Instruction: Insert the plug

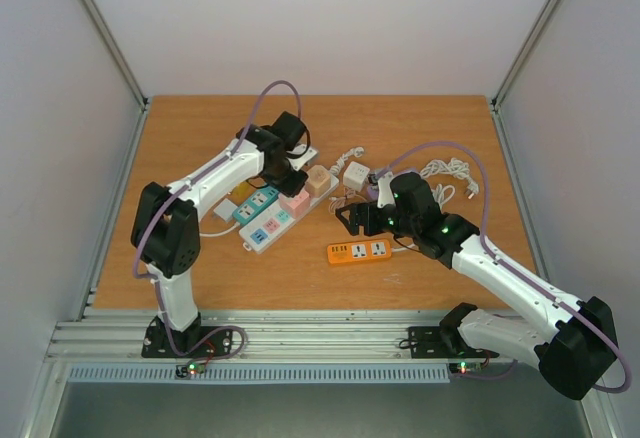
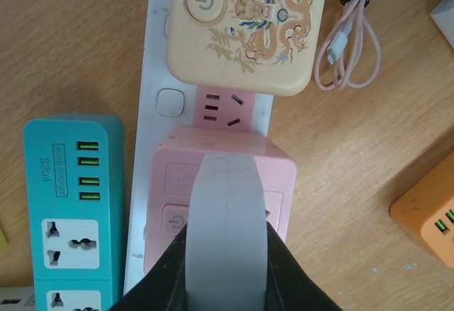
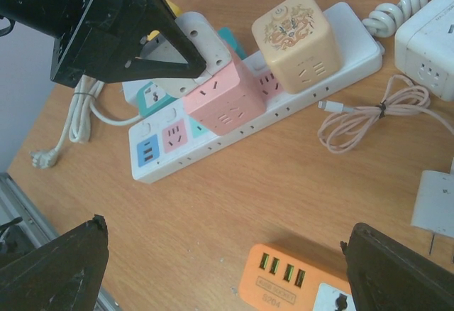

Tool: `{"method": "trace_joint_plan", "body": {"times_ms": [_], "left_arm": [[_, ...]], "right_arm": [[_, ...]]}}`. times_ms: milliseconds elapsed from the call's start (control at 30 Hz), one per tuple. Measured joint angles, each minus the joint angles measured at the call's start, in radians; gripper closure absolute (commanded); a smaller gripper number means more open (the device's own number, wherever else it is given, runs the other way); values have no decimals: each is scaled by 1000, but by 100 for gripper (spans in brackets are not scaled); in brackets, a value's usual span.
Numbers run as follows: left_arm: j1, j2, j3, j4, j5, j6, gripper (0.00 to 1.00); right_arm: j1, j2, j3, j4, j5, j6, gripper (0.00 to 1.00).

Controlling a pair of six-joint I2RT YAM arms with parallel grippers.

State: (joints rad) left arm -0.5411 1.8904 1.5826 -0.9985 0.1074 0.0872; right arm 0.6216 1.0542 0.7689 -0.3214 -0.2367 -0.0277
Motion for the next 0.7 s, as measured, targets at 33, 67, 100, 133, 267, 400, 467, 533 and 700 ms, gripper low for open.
{"method": "trace_joint_plan", "body": {"times_ms": [33, 67, 100, 133, 267, 400, 467, 533, 700], "left_arm": [[-3, 1, 0, 0, -8, 0, 99], [-6, 1, 1, -1, -14, 0, 98], [-8, 1, 3, -2, -18, -1, 92], [-10, 0, 10, -4, -21, -3, 81], [-9, 0, 35, -35, -46, -22, 42], [8, 10, 53, -72, -55, -61, 5], [14, -14, 63, -68, -59, -85, 1], [14, -67, 63, -64, -70, -104, 1], [16, -294, -6, -6, -132, -142, 1]], "right_arm": [[0, 0, -1, 0, 0, 0, 9], [0, 0, -1, 0, 0, 0, 9], [0, 0, -2, 0, 0, 0, 8], [0, 0, -2, 0, 1, 0, 8], [0, 0, -2, -7, 25, 11, 6], [0, 0, -1, -40, 91, 45, 5], [0, 1, 3, -66, 132, 71, 5], [0, 7, 16, -93, 161, 96, 5], [0, 58, 72, -146, 216, 153, 5]]}}
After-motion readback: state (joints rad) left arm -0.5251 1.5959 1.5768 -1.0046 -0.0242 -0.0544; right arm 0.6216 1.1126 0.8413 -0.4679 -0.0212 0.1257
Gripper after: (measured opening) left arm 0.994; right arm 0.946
